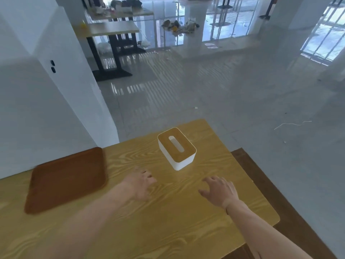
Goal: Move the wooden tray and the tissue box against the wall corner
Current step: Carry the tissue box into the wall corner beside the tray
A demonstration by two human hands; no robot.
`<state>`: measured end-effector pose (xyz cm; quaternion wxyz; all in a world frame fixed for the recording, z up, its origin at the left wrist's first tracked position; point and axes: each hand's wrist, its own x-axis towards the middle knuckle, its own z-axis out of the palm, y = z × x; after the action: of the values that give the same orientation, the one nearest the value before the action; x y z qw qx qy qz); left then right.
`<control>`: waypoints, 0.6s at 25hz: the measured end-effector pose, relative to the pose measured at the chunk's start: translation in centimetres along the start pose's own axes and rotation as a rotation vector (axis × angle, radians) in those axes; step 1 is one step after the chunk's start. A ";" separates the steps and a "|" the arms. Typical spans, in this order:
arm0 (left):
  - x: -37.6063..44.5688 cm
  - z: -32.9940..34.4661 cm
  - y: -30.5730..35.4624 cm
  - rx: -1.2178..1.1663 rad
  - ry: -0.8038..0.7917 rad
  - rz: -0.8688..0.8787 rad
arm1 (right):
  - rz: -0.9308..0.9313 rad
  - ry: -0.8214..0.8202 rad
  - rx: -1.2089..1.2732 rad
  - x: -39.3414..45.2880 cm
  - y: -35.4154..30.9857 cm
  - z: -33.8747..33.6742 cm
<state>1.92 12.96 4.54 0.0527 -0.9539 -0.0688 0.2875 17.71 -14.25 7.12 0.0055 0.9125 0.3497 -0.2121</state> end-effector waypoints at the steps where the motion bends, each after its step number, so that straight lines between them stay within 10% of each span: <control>1: 0.9 -0.7 -1.1 -0.020 0.000 -0.009 | 0.018 -0.001 0.018 1.3 -0.3 -0.7; 15: 17.6 -12.7 -6.8 0.307 0.113 0.107 | 0.036 -0.067 0.076 16.1 -6.1 -4.3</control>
<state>22.81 21.75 6.54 0.1859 -0.9516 0.0300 0.2429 26.12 1.24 5.56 -0.0136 0.9106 0.3245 -0.2556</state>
